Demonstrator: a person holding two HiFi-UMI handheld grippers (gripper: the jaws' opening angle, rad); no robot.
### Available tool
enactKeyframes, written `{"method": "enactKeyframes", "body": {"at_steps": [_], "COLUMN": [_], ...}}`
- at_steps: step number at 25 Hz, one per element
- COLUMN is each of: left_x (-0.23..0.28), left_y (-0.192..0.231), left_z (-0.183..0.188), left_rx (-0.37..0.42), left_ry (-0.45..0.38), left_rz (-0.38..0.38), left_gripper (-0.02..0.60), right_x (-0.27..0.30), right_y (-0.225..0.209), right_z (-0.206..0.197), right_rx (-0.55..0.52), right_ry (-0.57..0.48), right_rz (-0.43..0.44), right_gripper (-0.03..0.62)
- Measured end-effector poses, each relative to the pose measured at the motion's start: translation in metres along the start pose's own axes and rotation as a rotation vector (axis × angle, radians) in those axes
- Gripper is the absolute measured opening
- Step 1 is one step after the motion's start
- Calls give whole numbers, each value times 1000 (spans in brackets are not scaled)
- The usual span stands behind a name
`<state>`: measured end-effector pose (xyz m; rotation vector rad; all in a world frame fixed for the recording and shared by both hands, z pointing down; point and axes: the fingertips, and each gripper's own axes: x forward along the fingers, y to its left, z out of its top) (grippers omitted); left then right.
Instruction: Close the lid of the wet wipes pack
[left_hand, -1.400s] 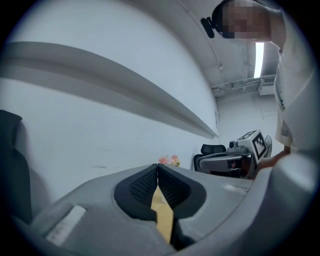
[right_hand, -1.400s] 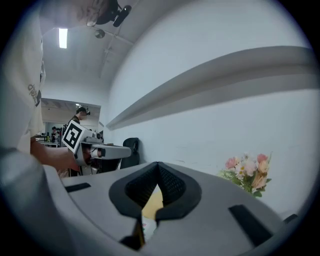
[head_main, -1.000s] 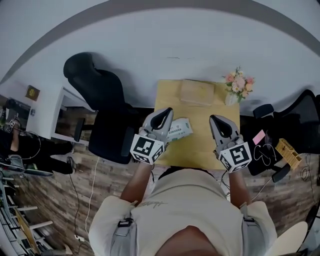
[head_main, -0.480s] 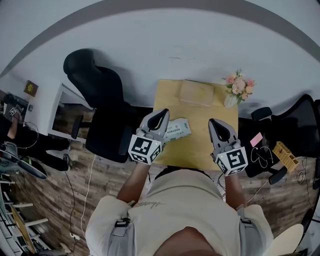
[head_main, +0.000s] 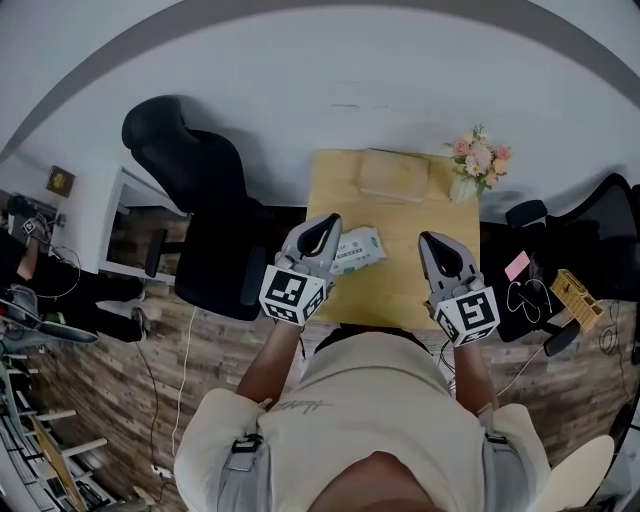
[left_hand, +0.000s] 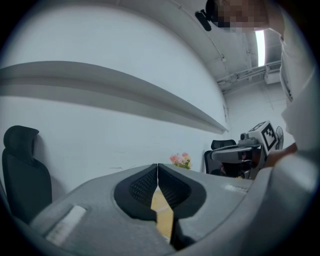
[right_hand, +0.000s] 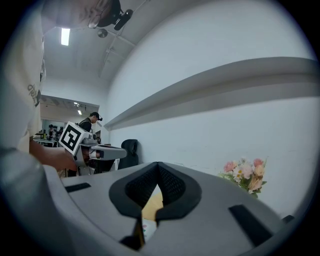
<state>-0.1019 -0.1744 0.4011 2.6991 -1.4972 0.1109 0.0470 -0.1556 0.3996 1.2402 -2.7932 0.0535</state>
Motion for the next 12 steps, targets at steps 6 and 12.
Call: {"method": "enactKeyframes", "body": {"at_steps": [6,12], "left_x": [0,6], "left_y": [-2,-3], "left_z": [-4,-7], "left_rx": [-5,-9], "left_ry": [4,7], "left_rz": [-9,-12], "left_gripper": [18,18], "right_x": [-1,-1], "right_y": [3,-5], "right_z": [-3,-10], "right_rx": [-8,2], "right_ry": [5,22], "right_rz": [6,-6], "right_gripper": [0,0]}}
